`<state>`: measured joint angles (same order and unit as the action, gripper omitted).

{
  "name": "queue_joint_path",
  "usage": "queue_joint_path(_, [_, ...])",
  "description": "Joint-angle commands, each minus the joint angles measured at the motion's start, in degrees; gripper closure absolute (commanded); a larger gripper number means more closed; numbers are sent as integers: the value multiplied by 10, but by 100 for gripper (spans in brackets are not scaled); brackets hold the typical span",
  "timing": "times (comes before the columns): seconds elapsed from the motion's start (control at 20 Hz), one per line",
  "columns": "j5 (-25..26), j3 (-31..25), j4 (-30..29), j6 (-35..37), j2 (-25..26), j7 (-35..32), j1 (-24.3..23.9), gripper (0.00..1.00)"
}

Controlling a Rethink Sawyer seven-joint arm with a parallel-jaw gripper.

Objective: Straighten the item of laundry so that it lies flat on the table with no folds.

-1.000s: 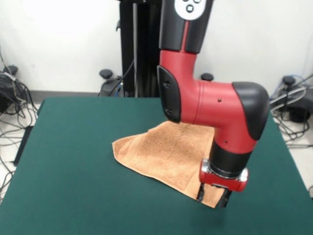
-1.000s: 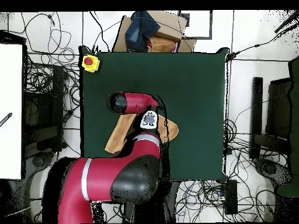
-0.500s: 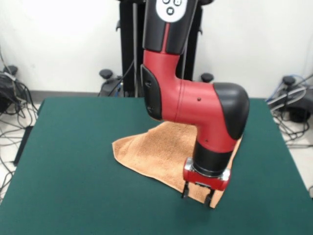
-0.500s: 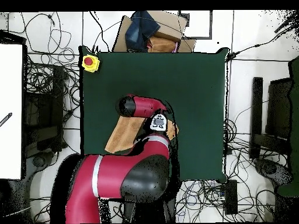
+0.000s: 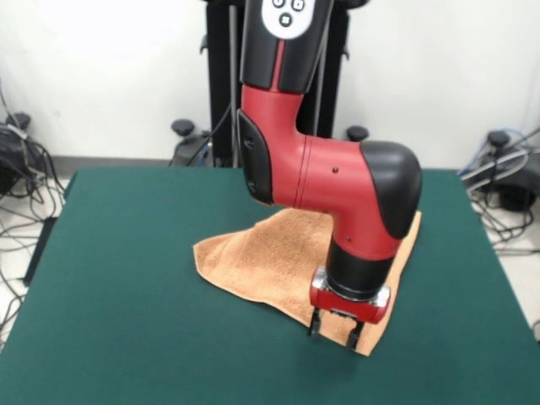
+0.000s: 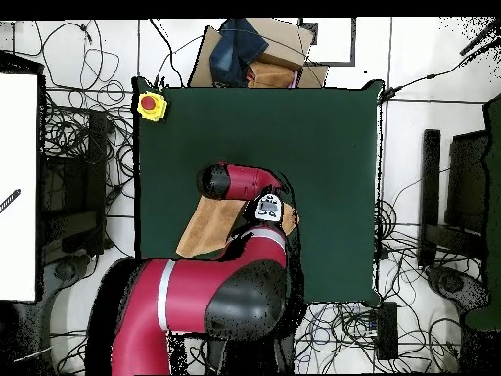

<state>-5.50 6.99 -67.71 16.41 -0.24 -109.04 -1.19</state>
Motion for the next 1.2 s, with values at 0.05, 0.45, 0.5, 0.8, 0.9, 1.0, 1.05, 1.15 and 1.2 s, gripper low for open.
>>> queue_joint_path(0.05, [-12, -43, -57, -2, 13, -100, 9, 0])
queue_joint_path(0.45, [-32, -43, -109, 18, -52, -128, 24, 0])
queue_joint_path(0.5, [-32, -43, -110, 14, -52, -128, 25, 0])
queue_joint_path(0.8, [-42, -41, -104, 4, -47, -134, 37, 0])
queue_joint_path(0.9, [-44, -39, -98, -6, -36, -132, 37, 0])
queue_joint_path(1.0, [-44, -40, -93, -27, -22, -132, 37, 0])
queue_joint_path(1.05, [-45, -39, -87, -34, -14, -131, 37, 0])
queue_joint_path(1.15, [-49, -37, -77, -40, 0, -130, 41, 0])
queue_joint_path(1.2, [-51, -36, -73, -42, 5, -129, 43, 0])
